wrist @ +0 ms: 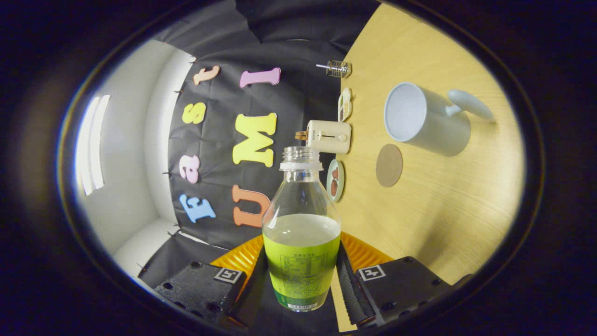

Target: Take the bottle from table, then pour the juice into the cup, finally place the bottle on the coaster

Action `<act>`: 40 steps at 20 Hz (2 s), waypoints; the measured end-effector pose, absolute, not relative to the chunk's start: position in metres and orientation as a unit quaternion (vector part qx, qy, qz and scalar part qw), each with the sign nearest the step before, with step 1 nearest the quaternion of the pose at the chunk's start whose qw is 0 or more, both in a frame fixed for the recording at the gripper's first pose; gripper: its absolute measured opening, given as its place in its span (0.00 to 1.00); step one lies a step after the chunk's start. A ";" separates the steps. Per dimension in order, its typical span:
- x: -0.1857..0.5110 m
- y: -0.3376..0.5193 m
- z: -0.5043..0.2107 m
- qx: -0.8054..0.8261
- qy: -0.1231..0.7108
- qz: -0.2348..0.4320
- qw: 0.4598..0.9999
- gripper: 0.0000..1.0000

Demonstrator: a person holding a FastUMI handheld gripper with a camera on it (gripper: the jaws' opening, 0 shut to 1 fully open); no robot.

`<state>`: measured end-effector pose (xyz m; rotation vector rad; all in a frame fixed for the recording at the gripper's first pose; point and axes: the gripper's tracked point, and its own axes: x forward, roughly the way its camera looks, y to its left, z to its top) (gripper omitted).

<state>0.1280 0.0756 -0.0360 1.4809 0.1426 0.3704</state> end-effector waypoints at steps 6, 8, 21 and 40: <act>0.126 0.052 -0.035 0.727 0.075 0.166 0.662 0.75; 0.127 0.045 -0.028 0.755 0.056 0.174 0.630 0.76; 0.127 0.032 -0.009 0.815 0.068 0.191 0.543 0.76; 0.125 -0.005 0.044 0.878 0.046 0.204 0.431 0.76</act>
